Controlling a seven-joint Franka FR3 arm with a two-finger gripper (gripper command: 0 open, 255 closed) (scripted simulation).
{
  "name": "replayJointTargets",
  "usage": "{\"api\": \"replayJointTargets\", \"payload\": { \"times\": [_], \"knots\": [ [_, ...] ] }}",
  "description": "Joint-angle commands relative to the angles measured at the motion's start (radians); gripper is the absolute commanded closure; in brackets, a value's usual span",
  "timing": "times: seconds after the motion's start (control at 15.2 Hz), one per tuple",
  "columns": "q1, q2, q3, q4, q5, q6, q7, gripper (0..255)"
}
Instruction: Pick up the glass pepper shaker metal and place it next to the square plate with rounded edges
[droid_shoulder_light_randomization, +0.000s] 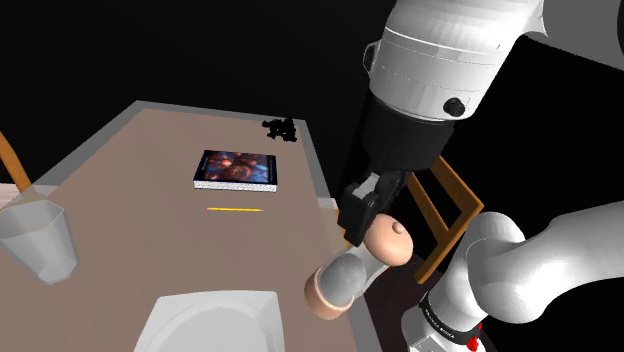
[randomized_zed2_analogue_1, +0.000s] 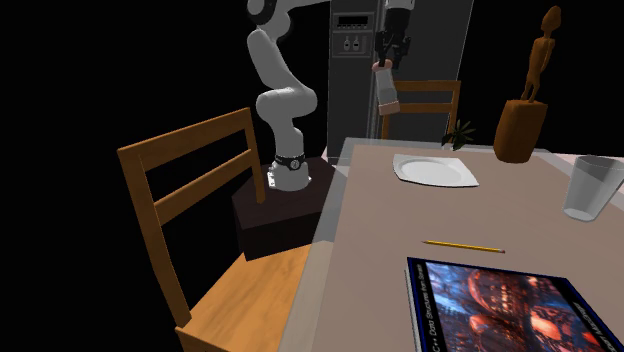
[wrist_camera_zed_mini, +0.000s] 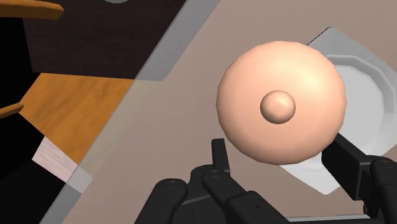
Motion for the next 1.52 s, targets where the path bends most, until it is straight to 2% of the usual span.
{"api": "replayJointTargets", "payload": {
  "times": [0.0, 0.59, 1.45],
  "knots": [
    [0.008, 0.003, 0.037, 0.034, 0.023, -0.024, 0.049, 255],
    [0.004, 0.083, 0.241, 0.244, 0.102, -0.109, 0.291, 255],
    [0.035, 0.017, 0.261, 0.029, 0.145, 0.048, 0.268, 255]
  ]
}}
